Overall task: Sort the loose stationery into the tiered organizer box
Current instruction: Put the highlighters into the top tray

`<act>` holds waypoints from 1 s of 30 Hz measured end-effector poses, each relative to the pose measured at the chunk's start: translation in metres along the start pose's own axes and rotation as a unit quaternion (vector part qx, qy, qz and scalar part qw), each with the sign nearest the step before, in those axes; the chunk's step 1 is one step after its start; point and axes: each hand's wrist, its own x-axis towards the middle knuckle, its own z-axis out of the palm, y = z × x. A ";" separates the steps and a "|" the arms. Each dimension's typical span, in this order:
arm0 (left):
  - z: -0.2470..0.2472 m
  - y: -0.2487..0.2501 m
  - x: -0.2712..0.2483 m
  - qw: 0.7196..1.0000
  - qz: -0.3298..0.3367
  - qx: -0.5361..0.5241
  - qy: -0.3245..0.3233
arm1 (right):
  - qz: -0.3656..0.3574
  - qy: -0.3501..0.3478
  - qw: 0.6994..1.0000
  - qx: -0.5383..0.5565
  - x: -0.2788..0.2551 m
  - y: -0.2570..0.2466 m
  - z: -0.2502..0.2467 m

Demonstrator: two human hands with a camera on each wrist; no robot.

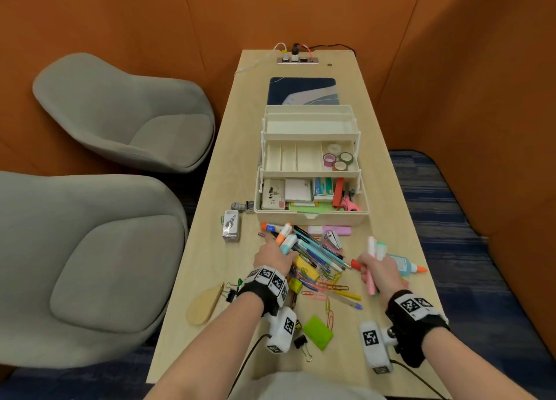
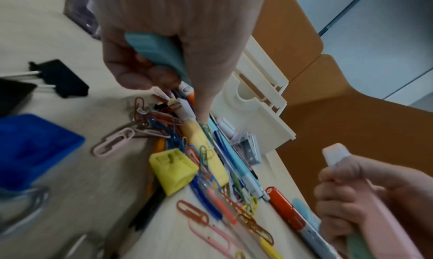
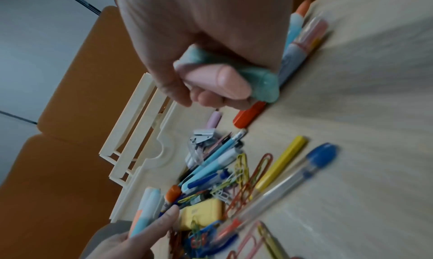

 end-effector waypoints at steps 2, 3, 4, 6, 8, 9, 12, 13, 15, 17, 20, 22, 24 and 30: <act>0.003 0.001 0.003 1.000 -0.005 0.009 -0.011 | -0.016 0.001 1.000 -0.024 -0.002 0.001 -0.006; 0.005 0.001 0.004 1.000 -0.005 0.014 -0.015 | -0.017 -0.003 0.999 -0.029 -0.002 0.003 -0.008; 0.007 0.001 0.005 1.000 -0.004 0.019 -0.018 | -0.014 -0.007 1.000 -0.027 -0.001 0.004 -0.009; 0.009 0.002 0.006 1.000 0.000 0.022 -0.021 | -0.007 -0.015 1.000 -0.016 0.001 0.005 -0.011; 0.010 0.004 0.005 1.000 -0.001 0.012 -0.021 | -0.007 -0.019 1.000 -0.016 0.004 0.005 -0.012; 0.010 0.004 0.005 1.000 -0.004 0.007 -0.022 | -0.012 -0.020 1.000 -0.020 0.006 0.005 -0.011; 0.008 0.010 0.005 0.999 -0.032 -0.020 -0.026 | -0.032 -0.039 0.997 -0.063 0.010 0.004 -0.009; 0.008 0.013 0.006 0.998 -0.042 -0.027 -0.026 | -0.039 -0.050 0.994 -0.091 0.012 0.005 -0.008; 0.008 0.017 0.008 0.998 -0.052 -0.021 -0.019 | -0.062 -0.069 0.982 -0.165 0.017 0.006 -0.004; 0.009 0.018 0.010 0.999 -0.045 -0.001 -0.008 | -0.111 -0.082 0.948 -0.287 0.023 0.007 0.001; 0.010 0.018 0.013 0.999 -0.038 0.019 -0.006 | -0.181 -0.092 0.883 -0.423 0.030 -0.005 0.015; 0.009 0.018 0.015 0.999 -0.042 0.020 -0.010 | -0.214 -0.104 0.857 -0.456 0.036 -0.014 0.028; 0.008 0.019 0.017 0.999 -0.048 0.015 -0.015 | -0.222 -0.116 0.824 -0.508 0.043 -0.020 0.038; 0.006 0.017 0.021 0.998 -0.064 0.013 -0.023 | -0.219 -0.097 0.790 -0.564 0.052 -0.016 0.026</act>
